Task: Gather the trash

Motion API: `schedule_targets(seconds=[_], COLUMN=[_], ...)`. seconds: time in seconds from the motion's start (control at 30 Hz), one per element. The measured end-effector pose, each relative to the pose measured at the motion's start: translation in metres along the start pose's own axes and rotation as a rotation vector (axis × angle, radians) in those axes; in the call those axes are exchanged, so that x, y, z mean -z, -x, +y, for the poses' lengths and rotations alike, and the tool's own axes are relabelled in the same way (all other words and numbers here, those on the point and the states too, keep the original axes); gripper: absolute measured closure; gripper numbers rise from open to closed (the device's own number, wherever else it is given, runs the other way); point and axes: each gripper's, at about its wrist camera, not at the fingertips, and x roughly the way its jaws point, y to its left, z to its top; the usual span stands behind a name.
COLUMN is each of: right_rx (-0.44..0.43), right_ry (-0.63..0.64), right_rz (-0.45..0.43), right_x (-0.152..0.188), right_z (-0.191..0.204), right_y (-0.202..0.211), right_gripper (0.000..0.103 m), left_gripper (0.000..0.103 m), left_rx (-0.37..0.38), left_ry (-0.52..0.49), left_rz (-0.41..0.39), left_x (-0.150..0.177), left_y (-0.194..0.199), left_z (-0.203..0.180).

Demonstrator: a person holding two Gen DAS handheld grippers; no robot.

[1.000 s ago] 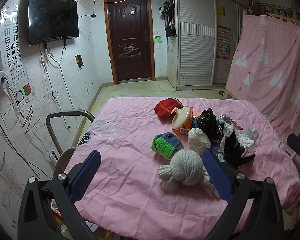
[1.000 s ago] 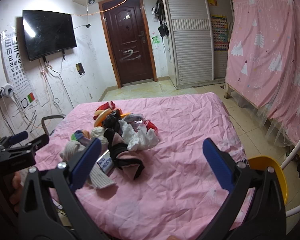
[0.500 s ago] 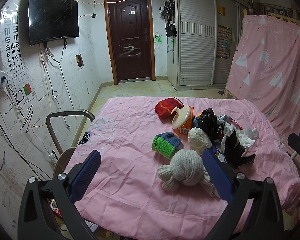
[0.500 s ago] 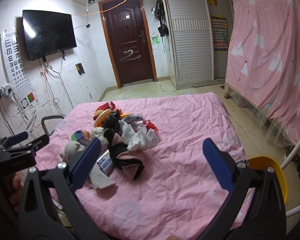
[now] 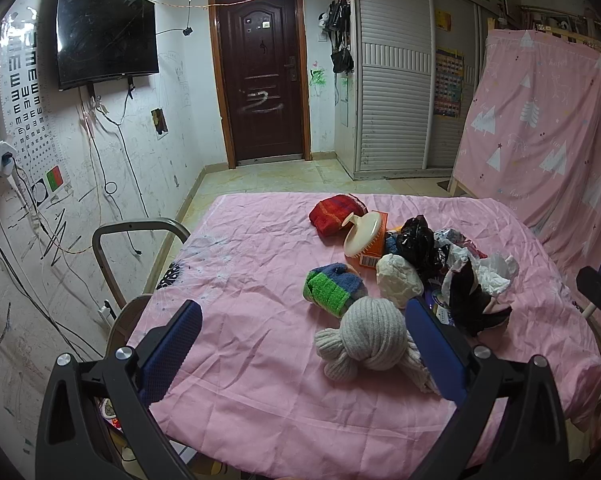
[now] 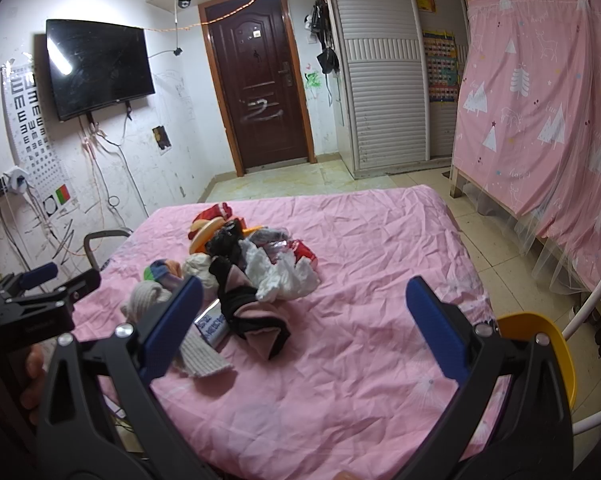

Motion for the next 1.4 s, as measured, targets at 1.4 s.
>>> schedule_targets(seconds=[1.4], right_rx=[-0.005], right_ry=[-0.009], right_rz=[0.046], right_x=[0.005], right_z=[-0.007], right_y=[-0.026], right_gripper=[0.006], left_gripper=[0.011], left_rx=[-0.004], left_ry=[-0.015], left_rz=[0.051], left_x=[0.008], left_y=[-0.025], left_z=[-0.006])
